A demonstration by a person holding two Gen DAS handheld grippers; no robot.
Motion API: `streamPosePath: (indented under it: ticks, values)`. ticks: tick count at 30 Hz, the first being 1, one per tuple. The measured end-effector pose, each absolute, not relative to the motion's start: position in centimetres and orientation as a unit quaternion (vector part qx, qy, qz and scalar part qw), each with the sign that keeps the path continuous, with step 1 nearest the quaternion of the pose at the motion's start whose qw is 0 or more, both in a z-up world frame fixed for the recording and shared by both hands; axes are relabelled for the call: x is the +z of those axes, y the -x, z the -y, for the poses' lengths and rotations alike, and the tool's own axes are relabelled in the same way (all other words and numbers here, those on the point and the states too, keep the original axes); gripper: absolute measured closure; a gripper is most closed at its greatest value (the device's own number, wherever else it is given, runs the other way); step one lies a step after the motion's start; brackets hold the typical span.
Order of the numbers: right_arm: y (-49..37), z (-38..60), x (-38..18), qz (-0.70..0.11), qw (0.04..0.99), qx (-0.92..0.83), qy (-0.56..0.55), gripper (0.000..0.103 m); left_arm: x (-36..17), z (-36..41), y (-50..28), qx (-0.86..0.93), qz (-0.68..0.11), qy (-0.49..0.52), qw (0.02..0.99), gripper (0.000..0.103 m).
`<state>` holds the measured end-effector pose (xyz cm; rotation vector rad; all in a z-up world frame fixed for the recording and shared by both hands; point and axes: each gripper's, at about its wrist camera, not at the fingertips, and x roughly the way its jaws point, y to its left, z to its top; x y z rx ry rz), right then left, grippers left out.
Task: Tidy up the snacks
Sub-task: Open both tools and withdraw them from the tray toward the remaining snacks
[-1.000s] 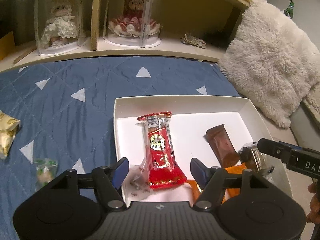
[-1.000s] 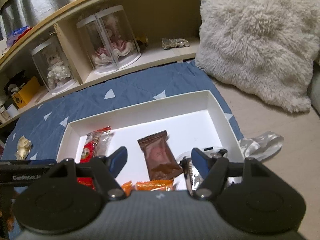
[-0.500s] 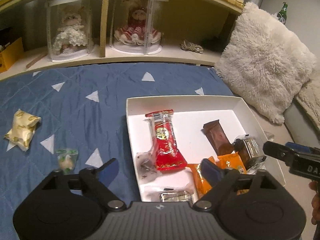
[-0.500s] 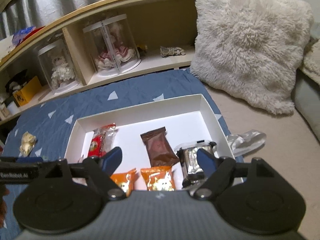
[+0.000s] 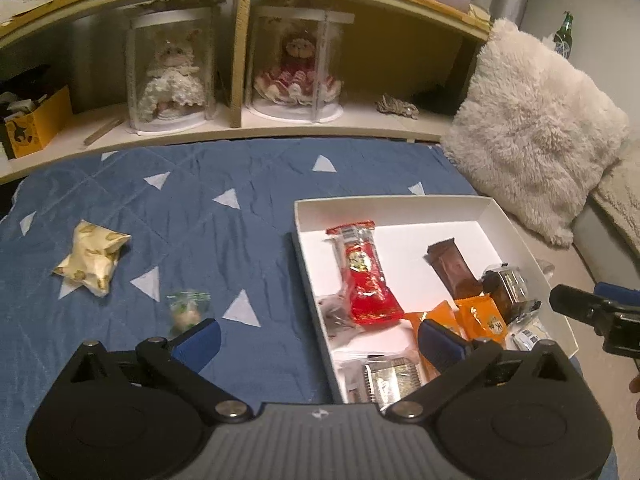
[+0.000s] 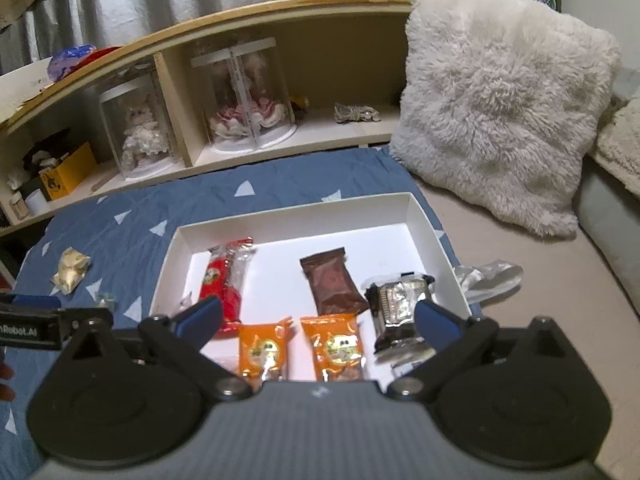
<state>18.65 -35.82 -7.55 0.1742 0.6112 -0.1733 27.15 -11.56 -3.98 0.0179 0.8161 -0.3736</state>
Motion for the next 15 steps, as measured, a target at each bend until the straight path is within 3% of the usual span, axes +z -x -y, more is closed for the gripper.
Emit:
streamPosePath:
  ticks: [15]
  values:
    - [-20.8, 29.7, -8.9, -0.286, 0.955, -0.052, -0.065, 0.001, -4.0, 2.6, -28.5, -0.136, -0.371, 0.011, 0.919, 0.000]
